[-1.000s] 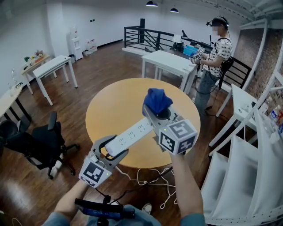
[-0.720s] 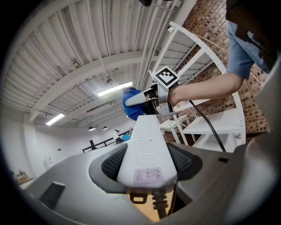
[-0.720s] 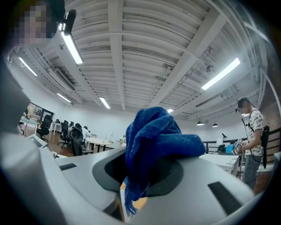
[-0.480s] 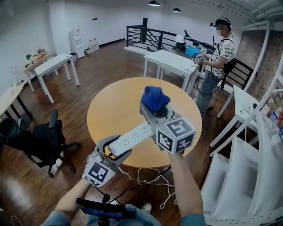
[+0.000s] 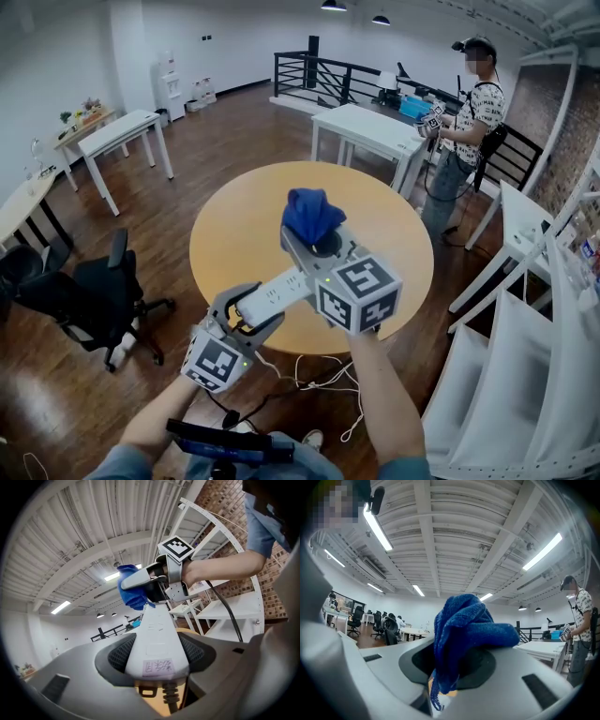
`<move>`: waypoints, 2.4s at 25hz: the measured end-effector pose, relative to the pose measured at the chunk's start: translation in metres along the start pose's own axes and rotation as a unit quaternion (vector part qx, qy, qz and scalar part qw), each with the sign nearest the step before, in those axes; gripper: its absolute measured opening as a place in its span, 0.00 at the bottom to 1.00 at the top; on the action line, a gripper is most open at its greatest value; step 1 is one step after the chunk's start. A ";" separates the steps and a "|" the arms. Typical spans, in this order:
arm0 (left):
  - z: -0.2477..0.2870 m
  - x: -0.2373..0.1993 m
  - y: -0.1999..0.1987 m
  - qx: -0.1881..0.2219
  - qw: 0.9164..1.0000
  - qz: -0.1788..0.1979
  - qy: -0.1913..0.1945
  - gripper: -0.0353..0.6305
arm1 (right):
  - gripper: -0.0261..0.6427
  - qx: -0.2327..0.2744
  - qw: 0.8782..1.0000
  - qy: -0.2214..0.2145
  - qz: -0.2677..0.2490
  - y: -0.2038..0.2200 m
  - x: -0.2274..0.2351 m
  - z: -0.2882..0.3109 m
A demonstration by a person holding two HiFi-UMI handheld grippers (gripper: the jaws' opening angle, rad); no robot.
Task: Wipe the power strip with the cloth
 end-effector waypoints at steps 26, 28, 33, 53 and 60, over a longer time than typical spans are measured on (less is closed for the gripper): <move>0.009 -0.003 0.004 -0.017 1.000 -0.009 -0.006 0.47 | 0.17 -0.029 0.997 -0.068 0.032 0.042 -0.050 0.023; 0.010 -0.002 0.004 -0.018 1.000 -0.009 -0.006 0.47 | 0.17 -0.028 0.997 -0.068 0.033 0.042 -0.049 0.022; 0.013 -0.002 0.003 -0.018 1.000 -0.002 -0.004 0.47 | 0.17 -0.031 0.996 -0.076 0.039 0.041 -0.051 0.023; 0.012 -0.003 0.005 -0.007 1.000 0.019 -0.002 0.47 | 0.17 -0.010 0.999 -0.013 0.032 0.020 -0.006 0.004; 0.007 -0.003 0.003 0.001 1.000 0.027 -0.001 0.47 | 0.17 0.007 0.999 0.014 0.028 0.004 0.012 -0.006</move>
Point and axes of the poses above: the fingertips, and each gripper's own axes: z forward along the fingers, x to its right, y out of its underside, the point moved 8 cm from there along -z, backward along the fingers, and after that the axes turned 15 degrees about z, right-handed, at the moved point
